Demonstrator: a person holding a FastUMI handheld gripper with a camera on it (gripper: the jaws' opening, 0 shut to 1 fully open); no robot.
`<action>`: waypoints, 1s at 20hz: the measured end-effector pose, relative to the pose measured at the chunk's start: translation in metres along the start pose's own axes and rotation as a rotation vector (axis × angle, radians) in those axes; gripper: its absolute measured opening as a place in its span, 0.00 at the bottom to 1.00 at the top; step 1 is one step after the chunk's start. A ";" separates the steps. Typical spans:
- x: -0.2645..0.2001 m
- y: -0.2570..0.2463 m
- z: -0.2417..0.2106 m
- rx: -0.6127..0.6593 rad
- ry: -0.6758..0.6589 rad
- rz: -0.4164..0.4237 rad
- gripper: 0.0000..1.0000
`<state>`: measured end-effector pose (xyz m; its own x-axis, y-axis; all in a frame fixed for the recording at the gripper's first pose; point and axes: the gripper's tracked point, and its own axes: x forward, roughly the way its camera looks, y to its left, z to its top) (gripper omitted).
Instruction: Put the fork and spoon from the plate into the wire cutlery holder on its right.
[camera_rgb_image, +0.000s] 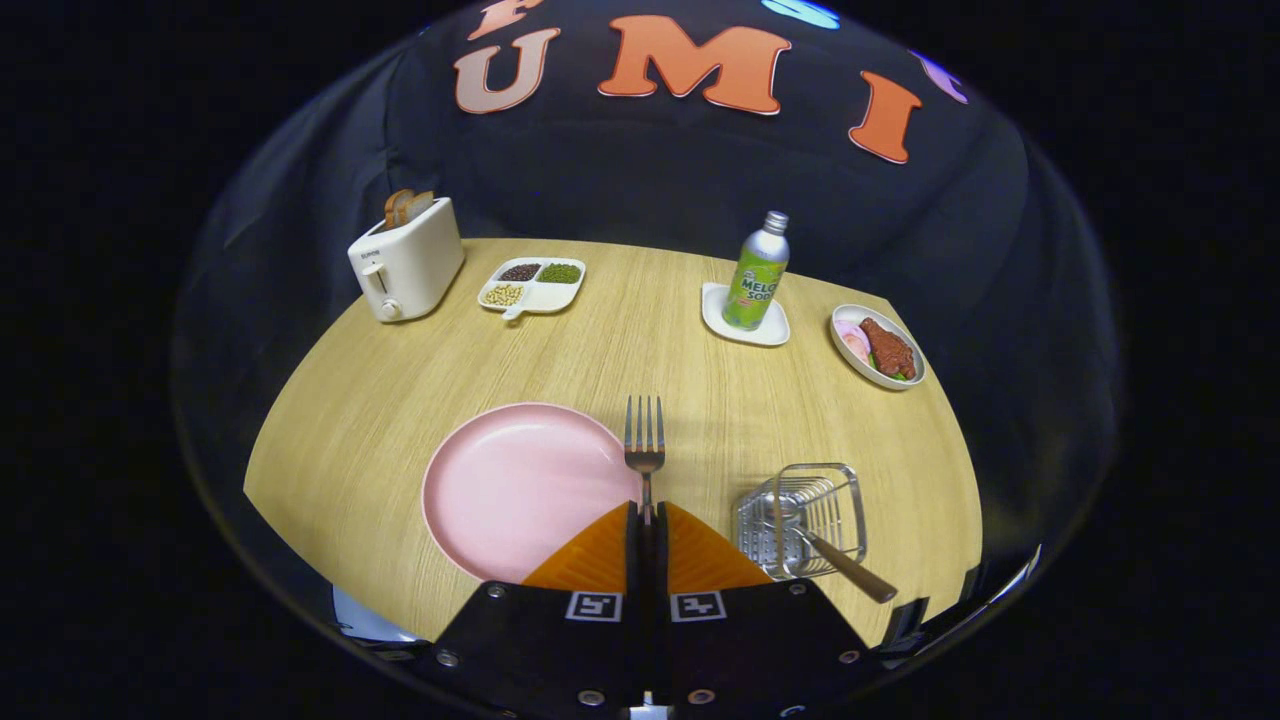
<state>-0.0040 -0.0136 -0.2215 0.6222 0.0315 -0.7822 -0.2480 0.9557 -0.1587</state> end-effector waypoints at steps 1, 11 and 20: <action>-0.003 -0.012 0.000 -0.004 0.012 -0.007 0.03; -0.028 -0.090 -0.023 -0.029 0.228 -0.016 0.03; -0.024 -0.113 -0.034 -0.202 0.417 0.014 0.03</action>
<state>-0.0158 -0.1326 -0.2052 0.2759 -0.1160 -0.9542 -0.4195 0.8786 -0.2281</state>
